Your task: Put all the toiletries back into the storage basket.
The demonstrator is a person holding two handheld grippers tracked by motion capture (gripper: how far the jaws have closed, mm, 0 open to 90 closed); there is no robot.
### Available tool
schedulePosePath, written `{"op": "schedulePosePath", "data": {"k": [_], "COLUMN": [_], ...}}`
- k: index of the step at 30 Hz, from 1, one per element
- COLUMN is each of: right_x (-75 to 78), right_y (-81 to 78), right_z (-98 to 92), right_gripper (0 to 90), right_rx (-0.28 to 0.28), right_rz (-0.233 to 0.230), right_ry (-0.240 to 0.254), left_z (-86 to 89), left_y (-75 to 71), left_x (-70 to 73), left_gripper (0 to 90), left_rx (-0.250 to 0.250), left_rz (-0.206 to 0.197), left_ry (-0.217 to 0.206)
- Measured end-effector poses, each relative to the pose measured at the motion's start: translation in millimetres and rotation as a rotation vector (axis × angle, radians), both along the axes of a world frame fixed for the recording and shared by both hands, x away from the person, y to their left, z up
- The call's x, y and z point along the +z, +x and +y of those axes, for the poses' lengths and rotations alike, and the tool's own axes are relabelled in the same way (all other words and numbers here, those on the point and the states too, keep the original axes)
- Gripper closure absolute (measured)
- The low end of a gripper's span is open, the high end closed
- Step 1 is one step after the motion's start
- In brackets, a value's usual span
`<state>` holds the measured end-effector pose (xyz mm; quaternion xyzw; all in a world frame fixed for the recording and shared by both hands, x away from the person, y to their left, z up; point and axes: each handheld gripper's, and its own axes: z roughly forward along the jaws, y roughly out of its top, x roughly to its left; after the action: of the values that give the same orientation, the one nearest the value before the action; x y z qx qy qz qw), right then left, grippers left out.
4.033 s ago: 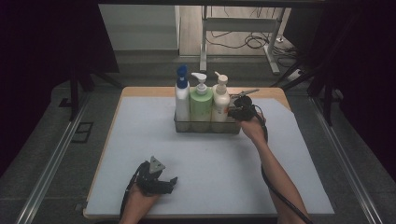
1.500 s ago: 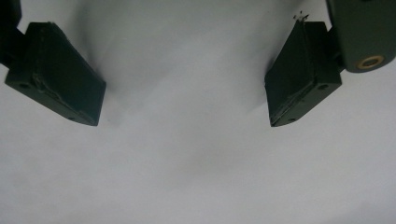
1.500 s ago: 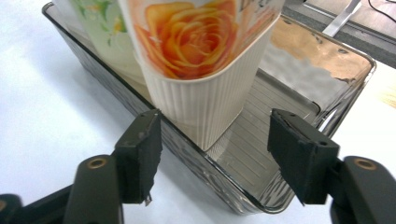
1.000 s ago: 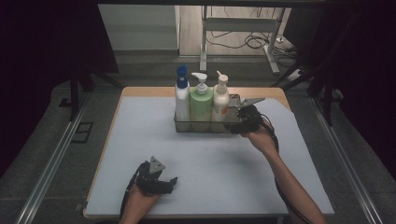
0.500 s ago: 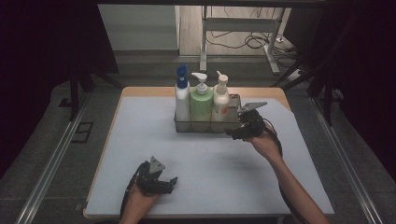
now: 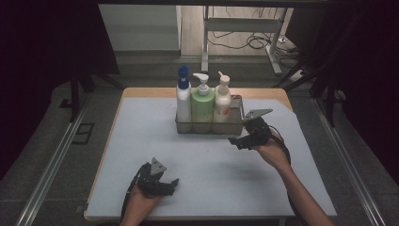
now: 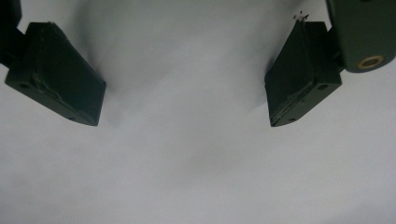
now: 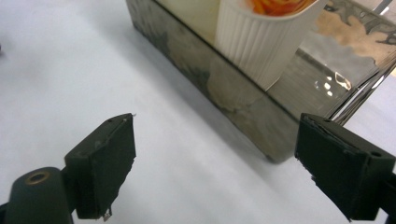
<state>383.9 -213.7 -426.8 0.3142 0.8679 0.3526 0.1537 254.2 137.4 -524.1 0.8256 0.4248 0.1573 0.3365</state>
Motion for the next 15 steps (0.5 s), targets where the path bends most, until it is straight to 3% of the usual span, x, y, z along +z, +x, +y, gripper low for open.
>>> {"op": "schedulePosePath", "data": {"k": [15], "right_x": [-1.0], "right_y": [-25.0], "right_z": [-14.9], "right_gripper": [2.6], "right_rx": [0.022], "right_rz": [-0.019], "right_ry": [-0.021], "left_z": [0.4], "left_y": [0.0], "left_x": [0.3], "left_gripper": [12.1], "left_rx": [-0.004], "left_rz": [0.0], "left_ry": [0.007]}}
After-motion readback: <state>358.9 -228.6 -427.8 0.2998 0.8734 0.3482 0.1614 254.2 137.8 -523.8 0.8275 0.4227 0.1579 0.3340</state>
